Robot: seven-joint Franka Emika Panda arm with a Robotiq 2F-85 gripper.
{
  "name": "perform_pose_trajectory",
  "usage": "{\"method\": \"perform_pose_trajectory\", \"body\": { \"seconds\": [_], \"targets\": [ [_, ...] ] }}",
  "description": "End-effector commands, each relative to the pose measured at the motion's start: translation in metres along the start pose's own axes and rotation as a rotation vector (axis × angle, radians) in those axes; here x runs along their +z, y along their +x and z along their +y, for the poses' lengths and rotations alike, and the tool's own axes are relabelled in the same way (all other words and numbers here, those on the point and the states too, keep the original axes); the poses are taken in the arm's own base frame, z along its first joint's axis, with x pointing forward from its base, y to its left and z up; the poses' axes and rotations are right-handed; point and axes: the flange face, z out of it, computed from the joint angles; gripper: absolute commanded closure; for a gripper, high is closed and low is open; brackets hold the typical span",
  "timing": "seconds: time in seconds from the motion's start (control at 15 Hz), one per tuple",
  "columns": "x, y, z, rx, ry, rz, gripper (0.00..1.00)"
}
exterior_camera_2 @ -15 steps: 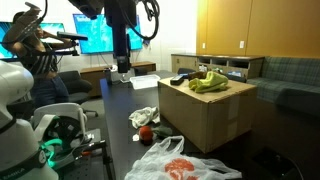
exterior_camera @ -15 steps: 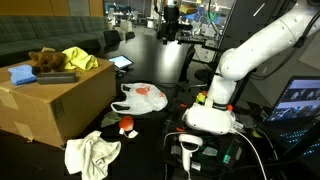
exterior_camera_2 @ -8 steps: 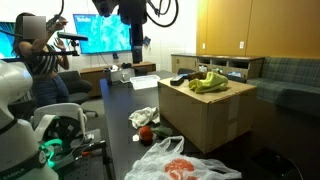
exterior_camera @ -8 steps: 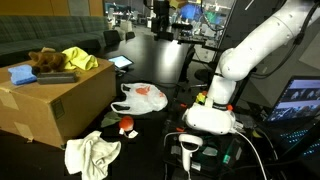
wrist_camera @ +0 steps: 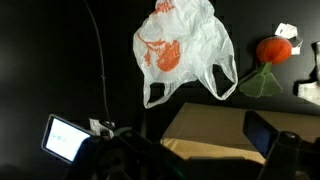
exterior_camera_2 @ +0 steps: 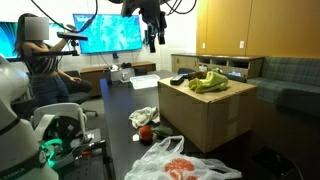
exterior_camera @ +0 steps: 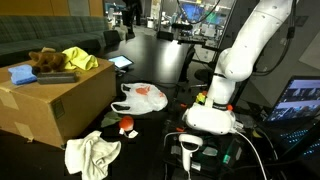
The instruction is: Put all the objects from the box on the table, and then put all the objects that were on the table on the box
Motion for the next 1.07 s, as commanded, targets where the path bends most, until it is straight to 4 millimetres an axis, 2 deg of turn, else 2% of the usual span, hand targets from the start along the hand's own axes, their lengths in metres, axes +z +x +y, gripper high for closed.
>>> {"method": "perform_pose_trajectory", "body": {
  "seconds": [0.0,0.13,0.47,1.0],
  "targets": [
    [-0.026,0.043,-0.037,-0.083,-0.03,0.036,0.0],
    [-0.031,0.064,-0.061,-0.152,-0.003,0.076,0.0],
    [-0.036,0.096,-0.101,-0.292,0.051,0.144,0.0],
    [-0.009,0.148,-0.179,-0.404,0.122,0.166,0.0]
  ]
}}
